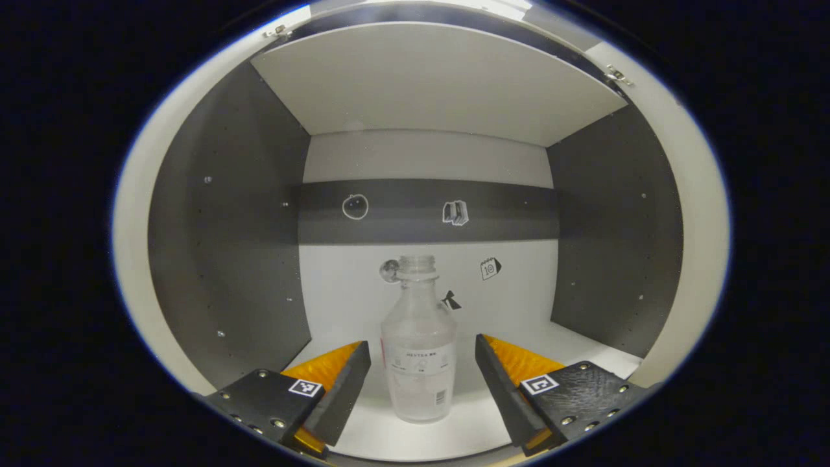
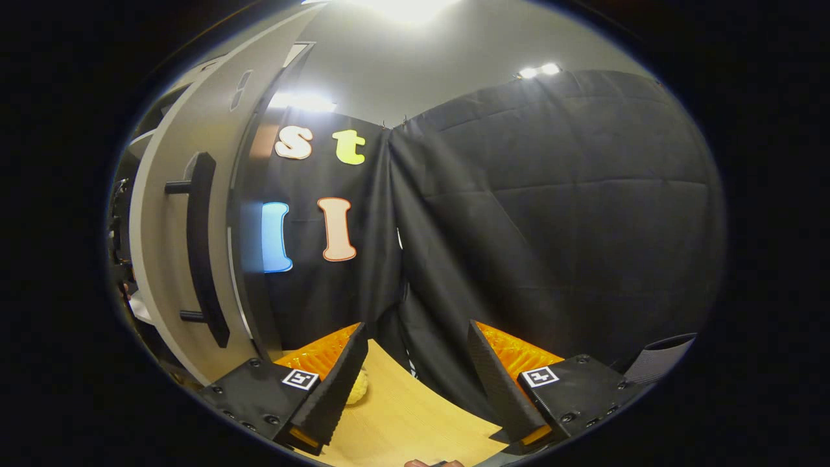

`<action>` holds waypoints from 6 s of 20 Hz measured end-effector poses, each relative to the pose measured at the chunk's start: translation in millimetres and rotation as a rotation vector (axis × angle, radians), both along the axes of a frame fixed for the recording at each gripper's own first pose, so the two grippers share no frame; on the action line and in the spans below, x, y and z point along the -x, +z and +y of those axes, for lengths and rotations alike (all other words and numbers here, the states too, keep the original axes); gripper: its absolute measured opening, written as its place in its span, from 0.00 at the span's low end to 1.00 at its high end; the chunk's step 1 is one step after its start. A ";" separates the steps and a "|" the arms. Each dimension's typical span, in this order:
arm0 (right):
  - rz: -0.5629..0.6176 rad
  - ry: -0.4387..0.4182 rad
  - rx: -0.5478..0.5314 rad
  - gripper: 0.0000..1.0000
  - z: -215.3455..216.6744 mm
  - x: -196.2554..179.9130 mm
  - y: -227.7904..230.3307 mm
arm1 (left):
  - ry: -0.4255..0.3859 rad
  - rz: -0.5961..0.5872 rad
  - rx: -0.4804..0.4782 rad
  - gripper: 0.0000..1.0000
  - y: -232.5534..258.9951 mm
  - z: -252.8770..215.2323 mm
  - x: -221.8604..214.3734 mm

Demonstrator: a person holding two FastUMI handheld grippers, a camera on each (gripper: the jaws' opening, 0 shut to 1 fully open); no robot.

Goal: Grasp the bottle in the cabinet with the left hand and place it on the coaster, then close the right door with the right hand and the left door with the left hand.

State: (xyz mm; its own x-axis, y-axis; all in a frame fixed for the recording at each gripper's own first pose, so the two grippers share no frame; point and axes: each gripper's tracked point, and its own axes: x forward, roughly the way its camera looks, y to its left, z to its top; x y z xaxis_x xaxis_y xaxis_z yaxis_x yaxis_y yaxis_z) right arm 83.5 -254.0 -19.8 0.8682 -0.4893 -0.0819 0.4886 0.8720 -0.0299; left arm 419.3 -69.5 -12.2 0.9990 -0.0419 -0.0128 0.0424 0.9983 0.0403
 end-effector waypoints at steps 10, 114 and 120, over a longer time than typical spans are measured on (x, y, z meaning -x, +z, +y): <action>0.011 0.016 0.002 0.92 -3.2 -23.7 -8.7 | -0.007 0.005 0.005 0.70 -1.0 1.5 -24.0; 0.010 0.479 -0.018 0.95 82.2 -40.5 67.3 | 0.114 0.111 0.082 0.95 4.1 0.4 366.4; 0.010 0.509 -0.019 0.95 104.5 -36.6 66.8 | 0.191 0.114 0.167 0.95 -1.5 36.1 382.8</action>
State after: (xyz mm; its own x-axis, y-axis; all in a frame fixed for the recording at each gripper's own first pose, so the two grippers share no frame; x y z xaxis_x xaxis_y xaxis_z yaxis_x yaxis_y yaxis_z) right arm 120.0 -149.5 47.0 0.9953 -0.0026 -0.0964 0.0012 0.9999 -0.0146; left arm 36.5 -33.4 -13.7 0.9815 0.1362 -0.1343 -0.1526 0.9810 -0.1198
